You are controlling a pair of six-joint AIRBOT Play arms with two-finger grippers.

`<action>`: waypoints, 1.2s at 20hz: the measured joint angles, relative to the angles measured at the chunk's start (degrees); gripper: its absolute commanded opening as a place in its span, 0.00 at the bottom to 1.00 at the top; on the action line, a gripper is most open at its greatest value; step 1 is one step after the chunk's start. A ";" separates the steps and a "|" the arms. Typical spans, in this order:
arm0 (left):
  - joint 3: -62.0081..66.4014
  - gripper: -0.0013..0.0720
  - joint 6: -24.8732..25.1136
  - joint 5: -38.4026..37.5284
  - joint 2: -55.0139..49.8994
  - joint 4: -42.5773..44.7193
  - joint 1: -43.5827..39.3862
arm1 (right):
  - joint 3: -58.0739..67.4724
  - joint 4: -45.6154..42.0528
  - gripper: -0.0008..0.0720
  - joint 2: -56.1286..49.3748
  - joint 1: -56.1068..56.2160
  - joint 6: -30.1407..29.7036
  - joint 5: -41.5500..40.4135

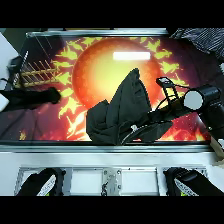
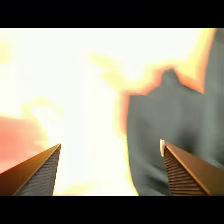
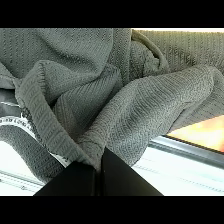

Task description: Fold the clothes and pants, and hang the long-sleeved shirts on hangers.

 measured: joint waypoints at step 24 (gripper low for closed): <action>53.86 0.99 11.74 13.16 -70.90 28.00 27.61 | 0.00 0.02 0.04 0.00 0.00 0.00 0.00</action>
